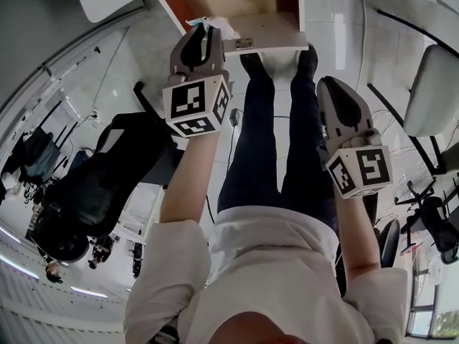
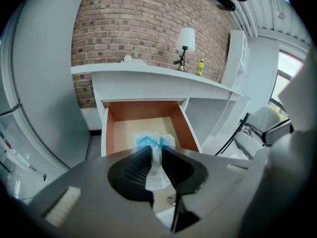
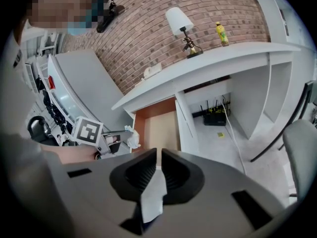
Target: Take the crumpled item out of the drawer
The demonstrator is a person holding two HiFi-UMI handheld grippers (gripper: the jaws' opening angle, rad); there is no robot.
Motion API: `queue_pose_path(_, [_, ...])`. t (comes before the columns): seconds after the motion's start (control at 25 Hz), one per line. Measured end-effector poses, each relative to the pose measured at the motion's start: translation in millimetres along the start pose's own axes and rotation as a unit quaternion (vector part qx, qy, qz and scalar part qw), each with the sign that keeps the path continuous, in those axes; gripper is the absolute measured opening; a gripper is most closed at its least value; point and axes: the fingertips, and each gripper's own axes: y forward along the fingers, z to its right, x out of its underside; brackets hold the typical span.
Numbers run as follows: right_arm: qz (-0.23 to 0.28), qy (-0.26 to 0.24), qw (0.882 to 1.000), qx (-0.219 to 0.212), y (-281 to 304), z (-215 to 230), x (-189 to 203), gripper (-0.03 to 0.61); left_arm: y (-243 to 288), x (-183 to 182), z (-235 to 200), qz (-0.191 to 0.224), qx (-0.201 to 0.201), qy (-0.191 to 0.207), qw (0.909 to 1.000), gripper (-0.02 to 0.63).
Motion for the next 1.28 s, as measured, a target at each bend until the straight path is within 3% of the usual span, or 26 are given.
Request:
queue_pose_path(0.32, [0.0,-0.009,1.0,0.006,-1,-1,0,0.009,-53,-15,19,0.069,0.011,0.005,0.9975,0.072])
queue_pose_path(0.88, [0.004,-0.019,1.0,0.009,-3,-1,-9,0.009,-91,-2,27,0.068,0.01,-0.021,0.9974,0.072])
queue_pose_path(1.28, [0.038,-0.042,0.998,0.018,-23,-18,-54,0.009,-118,-48,34,0.096,0.021,-0.013,0.9951,0.072])
